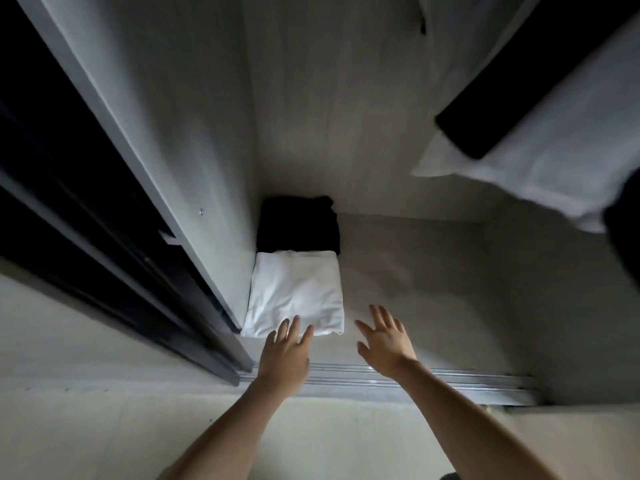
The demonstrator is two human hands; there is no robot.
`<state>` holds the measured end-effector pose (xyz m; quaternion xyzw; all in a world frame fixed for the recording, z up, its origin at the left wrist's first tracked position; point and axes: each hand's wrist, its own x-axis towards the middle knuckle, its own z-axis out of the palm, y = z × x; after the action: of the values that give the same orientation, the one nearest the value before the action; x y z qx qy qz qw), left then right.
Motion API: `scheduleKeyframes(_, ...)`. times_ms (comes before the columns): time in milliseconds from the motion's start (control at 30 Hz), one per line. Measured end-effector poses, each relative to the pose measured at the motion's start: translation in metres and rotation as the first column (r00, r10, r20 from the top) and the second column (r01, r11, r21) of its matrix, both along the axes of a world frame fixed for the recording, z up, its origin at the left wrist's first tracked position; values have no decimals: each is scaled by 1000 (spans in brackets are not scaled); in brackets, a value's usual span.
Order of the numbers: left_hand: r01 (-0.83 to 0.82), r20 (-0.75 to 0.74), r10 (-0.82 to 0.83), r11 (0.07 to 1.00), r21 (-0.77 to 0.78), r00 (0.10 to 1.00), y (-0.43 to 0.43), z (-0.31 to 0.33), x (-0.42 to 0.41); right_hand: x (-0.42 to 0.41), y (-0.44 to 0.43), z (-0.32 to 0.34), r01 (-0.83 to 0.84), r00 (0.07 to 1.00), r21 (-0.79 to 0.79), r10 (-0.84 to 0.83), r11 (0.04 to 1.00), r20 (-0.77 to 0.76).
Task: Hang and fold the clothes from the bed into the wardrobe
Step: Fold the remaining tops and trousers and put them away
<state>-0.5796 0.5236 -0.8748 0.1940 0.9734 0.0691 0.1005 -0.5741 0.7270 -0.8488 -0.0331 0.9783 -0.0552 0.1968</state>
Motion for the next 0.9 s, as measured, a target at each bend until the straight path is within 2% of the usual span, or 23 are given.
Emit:
scheduleKeyframes(133,85,2,-85,995,45,996,6,101,28,50,-3,113,8,1000,-63,-7,998,5)
scheduleKeyframes(200,128,-7,-128,990,63,992,10,154,45,80,2,157,-8,999,-11,8,1000,-45)
scheduleKeyframes(267,184,-19,-183,977,105,983,18,213,59,110,15,209,45,996,42,-42,998,-75)
scheduleKeyframes(333,214,-61,-208,971,106,976,23,238,70,130,24,233,59,998,83,-57,995,-25)
scheduleKeyframes(467,370,-104,-359,923,109,927,40,316,88,176,42,320,103,994,165,-96,981,-52)
scheduleKeyframes(567,523,-254,-490,849,80,834,58,363,95,211,52,371,195,980,206,-181,959,-82)
scheduleKeyframes(667,651,-304,-610,757,47,732,78,415,106,254,54,424,348,937,169,-337,922,-93)
scheduleKeyframes(900,853,-474,-739,520,49,478,130,488,140,350,77,507,556,831,195,-531,808,-165)
